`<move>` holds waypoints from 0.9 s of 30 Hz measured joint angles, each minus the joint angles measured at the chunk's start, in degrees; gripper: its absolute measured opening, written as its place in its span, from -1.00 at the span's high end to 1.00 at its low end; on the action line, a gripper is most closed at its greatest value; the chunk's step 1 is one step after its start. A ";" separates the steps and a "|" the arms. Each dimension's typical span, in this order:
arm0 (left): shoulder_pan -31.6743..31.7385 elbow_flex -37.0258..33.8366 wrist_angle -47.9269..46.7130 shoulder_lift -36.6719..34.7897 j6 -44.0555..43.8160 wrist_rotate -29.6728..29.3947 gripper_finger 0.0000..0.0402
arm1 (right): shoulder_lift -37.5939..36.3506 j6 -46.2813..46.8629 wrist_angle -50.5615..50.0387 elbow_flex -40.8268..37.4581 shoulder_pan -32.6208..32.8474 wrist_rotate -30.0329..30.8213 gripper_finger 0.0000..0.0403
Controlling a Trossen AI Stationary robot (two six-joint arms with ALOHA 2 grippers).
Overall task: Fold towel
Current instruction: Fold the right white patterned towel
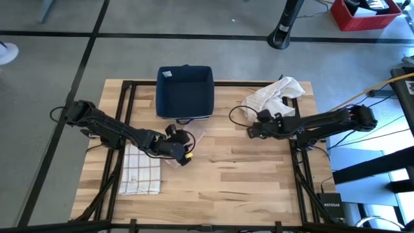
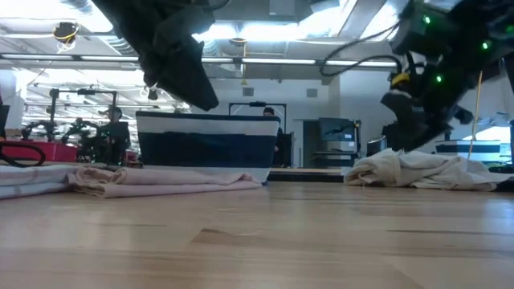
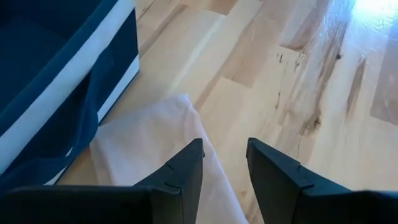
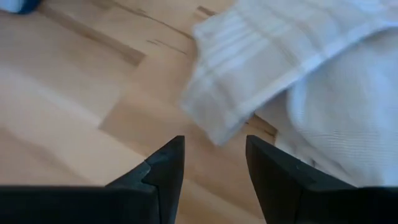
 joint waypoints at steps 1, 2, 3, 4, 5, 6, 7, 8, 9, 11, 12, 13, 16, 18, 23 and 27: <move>0.00 0.01 0.01 0.00 -0.01 -0.02 0.42 | 0.07 0.73 0.92 -1.08 0.00 0.83 0.15; 0.00 0.02 0.02 0.00 0.00 -0.02 0.42 | 0.30 0.92 2.36 -1.91 0.00 1.77 0.15; 0.00 0.02 -0.01 0.00 0.05 -0.01 0.42 | 0.43 0.96 4.45 -2.74 0.01 2.64 0.15; 0.00 0.02 0.08 0.00 0.30 -0.02 0.42 | 0.44 0.96 5.94 -3.54 0.00 3.44 0.15; 0.00 0.03 0.23 0.00 0.51 -0.02 0.42 | 0.41 1.00 6.75 -4.28 0.01 4.18 0.15; 0.00 0.09 0.29 0.00 0.53 -0.02 0.42 | 0.67 1.13 7.92 -4.95 -0.06 4.61 0.15; 0.00 0.09 0.25 0.00 0.62 -0.02 0.42 | 1.08 1.20 9.40 -5.52 -0.38 4.92 0.15; 0.00 0.09 0.26 0.00 0.77 -0.02 0.42 | 1.20 1.17 10.75 -6.13 -0.67 4.99 0.15; 0.00 0.09 0.38 0.00 0.97 -0.02 0.42 | 1.18 1.07 11.95 -6.78 -0.95 5.09 0.15; 0.00 0.09 0.47 0.00 1.05 -0.04 0.42 | 1.79 0.85 15.79 -8.07 -2.04 5.62 0.15; 0.00 0.09 0.41 0.00 1.06 -0.04 0.42 | 1.94 0.64 17.32 -8.86 -2.74 5.61 0.15; 0.00 0.09 0.45 0.00 1.24 -0.04 0.42 | 2.02 0.10 18.60 -9.68 -3.53 5.71 0.15; 0.00 0.10 0.47 -0.02 2.78 -0.04 0.42 | 3.04 -3.27 24.90 -11.63 -5.77 4.40 0.15; 0.00 0.11 0.65 -0.02 3.16 -0.06 0.42 | 3.41 -5.81 28.63 -12.73 -6.85 2.53 0.15; 0.00 0.11 0.86 -0.02 3.21 -0.04 0.42 | 4.82 -10.29 34.71 -13.47 -7.39 -0.13 0.33; 0.00 0.11 1.18 -0.02 3.45 -0.04 0.42 | 5.93 -13.05 35.95 -13.44 -7.37 -2.43 0.78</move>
